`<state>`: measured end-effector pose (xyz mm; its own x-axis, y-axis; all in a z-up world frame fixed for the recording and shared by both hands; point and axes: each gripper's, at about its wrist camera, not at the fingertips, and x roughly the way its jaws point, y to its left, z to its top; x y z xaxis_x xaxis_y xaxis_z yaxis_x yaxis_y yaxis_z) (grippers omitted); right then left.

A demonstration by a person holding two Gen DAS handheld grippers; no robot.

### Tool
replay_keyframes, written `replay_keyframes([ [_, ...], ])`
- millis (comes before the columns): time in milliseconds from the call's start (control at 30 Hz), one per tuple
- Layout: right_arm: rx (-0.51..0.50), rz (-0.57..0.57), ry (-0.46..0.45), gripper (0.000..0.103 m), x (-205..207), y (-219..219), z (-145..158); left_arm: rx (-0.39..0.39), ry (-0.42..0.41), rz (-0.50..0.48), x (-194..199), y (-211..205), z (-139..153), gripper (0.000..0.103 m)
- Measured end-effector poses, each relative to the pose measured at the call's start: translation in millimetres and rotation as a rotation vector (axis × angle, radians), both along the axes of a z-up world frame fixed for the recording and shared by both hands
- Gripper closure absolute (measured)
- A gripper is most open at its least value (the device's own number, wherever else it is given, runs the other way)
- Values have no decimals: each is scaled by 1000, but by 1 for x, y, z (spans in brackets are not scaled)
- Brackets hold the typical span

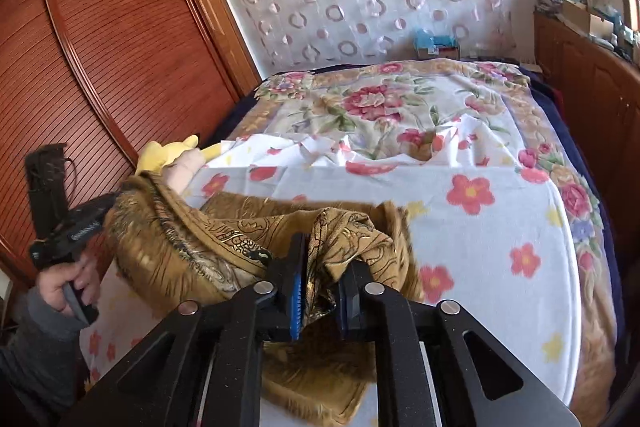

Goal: Fold small clothes

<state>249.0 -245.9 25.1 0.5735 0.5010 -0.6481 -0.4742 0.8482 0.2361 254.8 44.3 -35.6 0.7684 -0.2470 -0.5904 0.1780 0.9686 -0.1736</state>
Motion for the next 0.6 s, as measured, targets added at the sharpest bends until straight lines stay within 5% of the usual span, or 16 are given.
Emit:
replay_keyframes([
  [67, -20, 8, 2, 83, 8, 1, 6, 1, 25, 4, 14, 1, -7, 99],
  [133, -66, -20, -21, 67, 12, -1, 14, 10, 59, 15, 31, 3, -15, 99],
  [300, -110, -51, -90, 62, 9, -3, 21, 1, 129, 8, 56, 7, -29, 98],
  [433, -153, 41, -78, 62, -4, 21, 1, -14, 115, 2, 56, 13, -21, 72],
  [600, -181, 104, -18, 62, 3, 39, -27, 8, 68, 5, 43, 21, -5, 66],
])
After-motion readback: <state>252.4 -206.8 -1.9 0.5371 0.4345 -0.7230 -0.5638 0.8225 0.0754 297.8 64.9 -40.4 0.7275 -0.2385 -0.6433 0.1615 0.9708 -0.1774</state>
